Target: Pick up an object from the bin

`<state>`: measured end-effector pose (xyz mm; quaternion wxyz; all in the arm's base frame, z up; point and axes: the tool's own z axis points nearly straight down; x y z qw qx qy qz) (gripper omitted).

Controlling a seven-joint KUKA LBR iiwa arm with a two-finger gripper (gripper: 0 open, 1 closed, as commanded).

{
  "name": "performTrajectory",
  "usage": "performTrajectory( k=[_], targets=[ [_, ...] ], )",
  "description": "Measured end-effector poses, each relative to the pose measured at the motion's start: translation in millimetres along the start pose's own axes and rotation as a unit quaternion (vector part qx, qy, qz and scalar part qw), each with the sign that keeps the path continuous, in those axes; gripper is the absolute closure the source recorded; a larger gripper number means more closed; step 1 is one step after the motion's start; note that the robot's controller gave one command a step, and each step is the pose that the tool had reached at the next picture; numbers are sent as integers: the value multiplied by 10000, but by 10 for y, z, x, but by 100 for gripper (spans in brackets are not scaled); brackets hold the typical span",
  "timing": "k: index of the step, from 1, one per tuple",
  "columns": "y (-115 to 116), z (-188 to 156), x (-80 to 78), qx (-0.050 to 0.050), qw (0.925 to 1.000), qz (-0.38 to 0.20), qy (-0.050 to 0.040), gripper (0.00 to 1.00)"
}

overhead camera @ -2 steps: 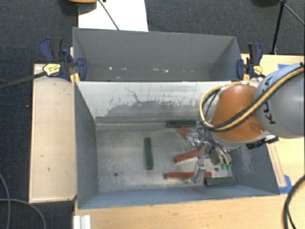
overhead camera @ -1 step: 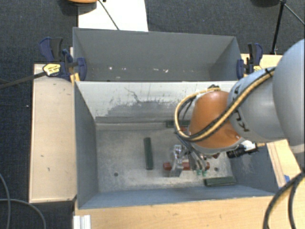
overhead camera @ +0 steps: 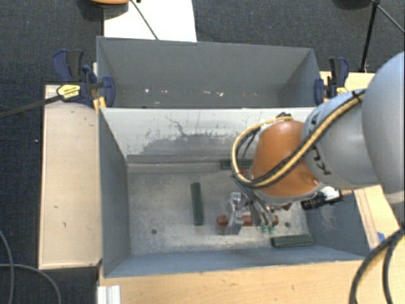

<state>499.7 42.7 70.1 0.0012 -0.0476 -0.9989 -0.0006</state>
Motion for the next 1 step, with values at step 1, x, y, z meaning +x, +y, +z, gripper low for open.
performTrajectory(
  k=[1],
  targets=[
    [-48,-1636,-87,1,9996,-283,-34,100]
  ],
)
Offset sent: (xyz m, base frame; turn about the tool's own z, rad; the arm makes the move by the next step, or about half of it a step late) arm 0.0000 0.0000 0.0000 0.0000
